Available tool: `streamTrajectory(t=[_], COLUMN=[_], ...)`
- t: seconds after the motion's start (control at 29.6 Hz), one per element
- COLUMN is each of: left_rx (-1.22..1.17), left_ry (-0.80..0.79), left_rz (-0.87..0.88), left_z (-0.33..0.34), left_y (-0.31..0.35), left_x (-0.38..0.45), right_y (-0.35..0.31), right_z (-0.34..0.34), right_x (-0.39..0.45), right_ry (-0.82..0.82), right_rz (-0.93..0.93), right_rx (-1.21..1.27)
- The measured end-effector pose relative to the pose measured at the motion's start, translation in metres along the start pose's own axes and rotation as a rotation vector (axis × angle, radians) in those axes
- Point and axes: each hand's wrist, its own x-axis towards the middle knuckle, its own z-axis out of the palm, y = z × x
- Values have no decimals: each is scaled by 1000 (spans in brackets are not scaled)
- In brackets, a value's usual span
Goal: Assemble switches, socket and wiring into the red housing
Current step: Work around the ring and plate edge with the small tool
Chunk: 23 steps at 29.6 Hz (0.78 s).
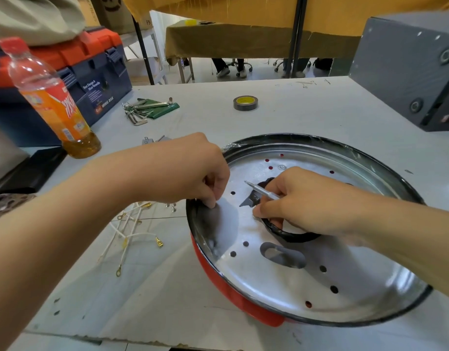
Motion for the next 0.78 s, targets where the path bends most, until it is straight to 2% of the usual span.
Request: streamTrajectory(t=[0.78], left_rx=[64], left_ry=[41], left_rz=[-14], left_z=[-1], left_y=[-1], left_x=[-4], right_y=[1], right_z=[0], right_x=[-1], right_ry=[-1], right_rz=[-6], right_rx=[-21])
